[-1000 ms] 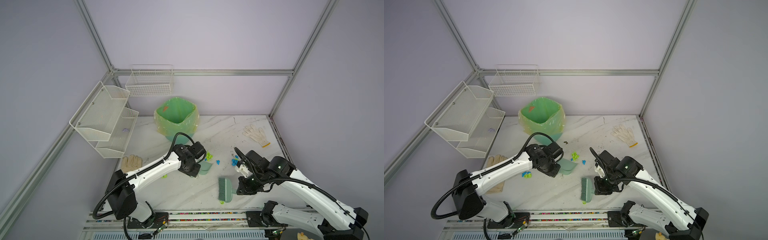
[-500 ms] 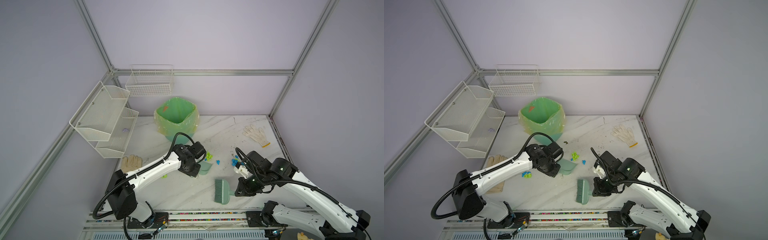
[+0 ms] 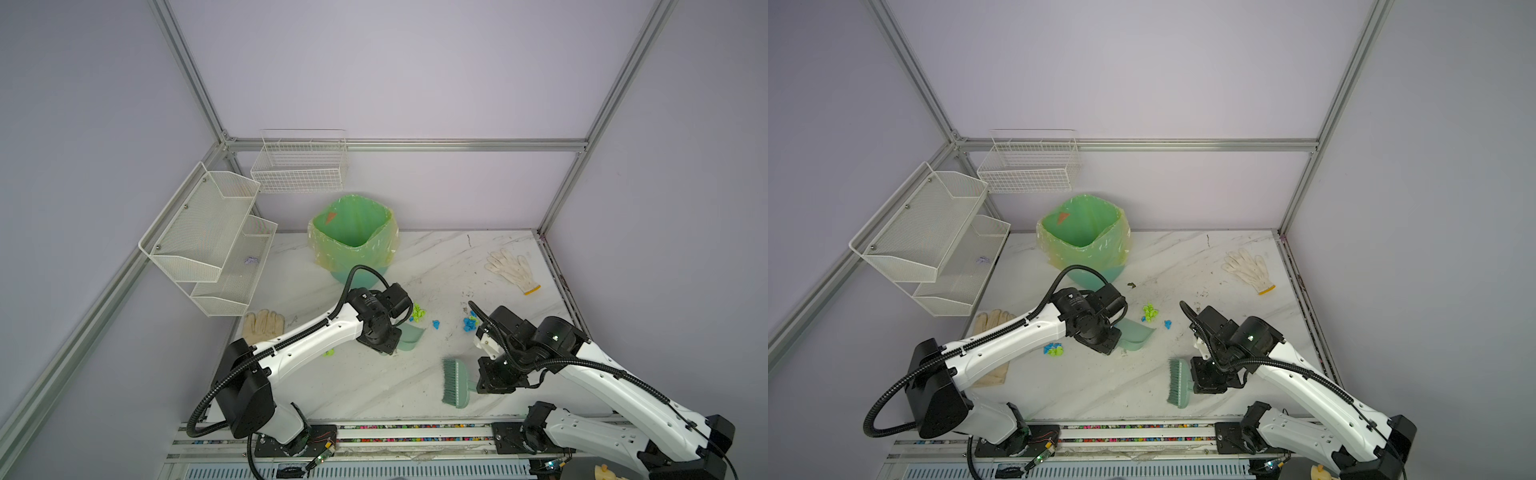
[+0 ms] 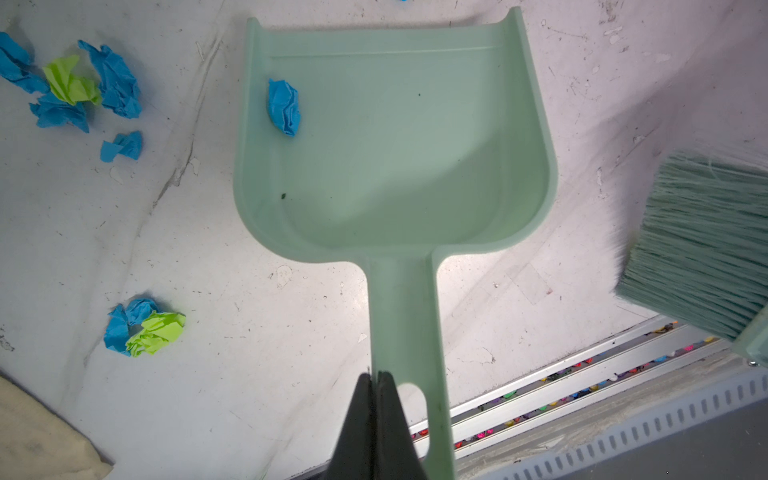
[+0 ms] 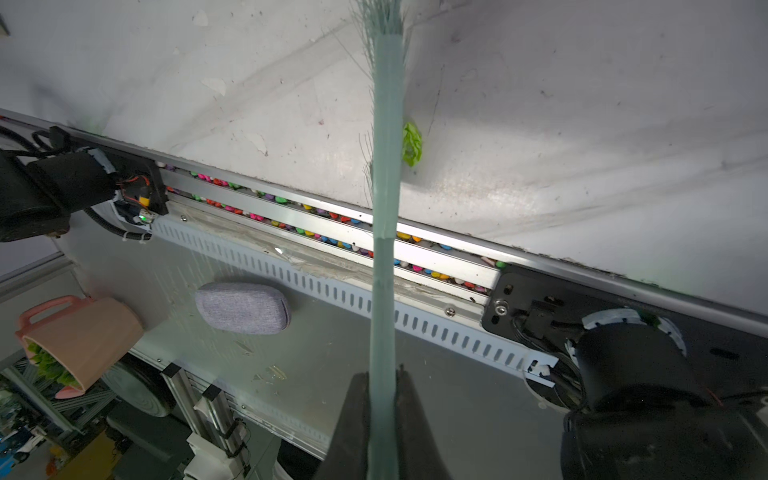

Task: Sweep away the paper scraps from the table
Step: 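Lift the brush and move it toward the scrap pile with the right gripper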

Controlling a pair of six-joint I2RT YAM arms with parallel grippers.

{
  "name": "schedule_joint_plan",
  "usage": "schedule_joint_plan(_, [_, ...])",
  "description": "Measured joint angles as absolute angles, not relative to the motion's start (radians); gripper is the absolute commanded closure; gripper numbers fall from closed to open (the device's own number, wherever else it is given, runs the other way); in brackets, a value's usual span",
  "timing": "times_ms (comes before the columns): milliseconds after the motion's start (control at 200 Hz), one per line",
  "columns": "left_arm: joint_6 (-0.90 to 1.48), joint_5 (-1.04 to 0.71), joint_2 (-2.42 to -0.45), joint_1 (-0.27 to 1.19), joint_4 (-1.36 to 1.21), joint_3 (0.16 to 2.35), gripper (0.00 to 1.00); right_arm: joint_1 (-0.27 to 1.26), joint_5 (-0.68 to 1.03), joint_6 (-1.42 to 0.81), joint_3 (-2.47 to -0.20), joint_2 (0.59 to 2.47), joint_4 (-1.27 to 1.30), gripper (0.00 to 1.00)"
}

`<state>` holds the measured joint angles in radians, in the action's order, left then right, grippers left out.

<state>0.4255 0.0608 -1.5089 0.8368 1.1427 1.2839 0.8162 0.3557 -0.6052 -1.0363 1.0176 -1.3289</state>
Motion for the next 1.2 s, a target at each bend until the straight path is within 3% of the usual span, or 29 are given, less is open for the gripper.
schedule_joint_plan(425, [0.426, 0.06, -1.509, 0.837, 1.143, 1.284, 1.0, 0.838, -0.03, -0.618, -1.213, 1.232, -1.332, 1.0])
schedule_joint_plan(730, [0.426, 0.045, -1.506, 0.836, 1.14, 1.284, 1.0, 0.824, -0.116, -0.62, -1.45, 1.229, -1.327, 1.0])
schedule_joint_plan(1200, [0.446, 0.031, -1.451, 0.93, 1.105, 1.283, 1.0, 0.59, -0.3, -0.498, -1.419, 1.299, -1.326, 1.0])
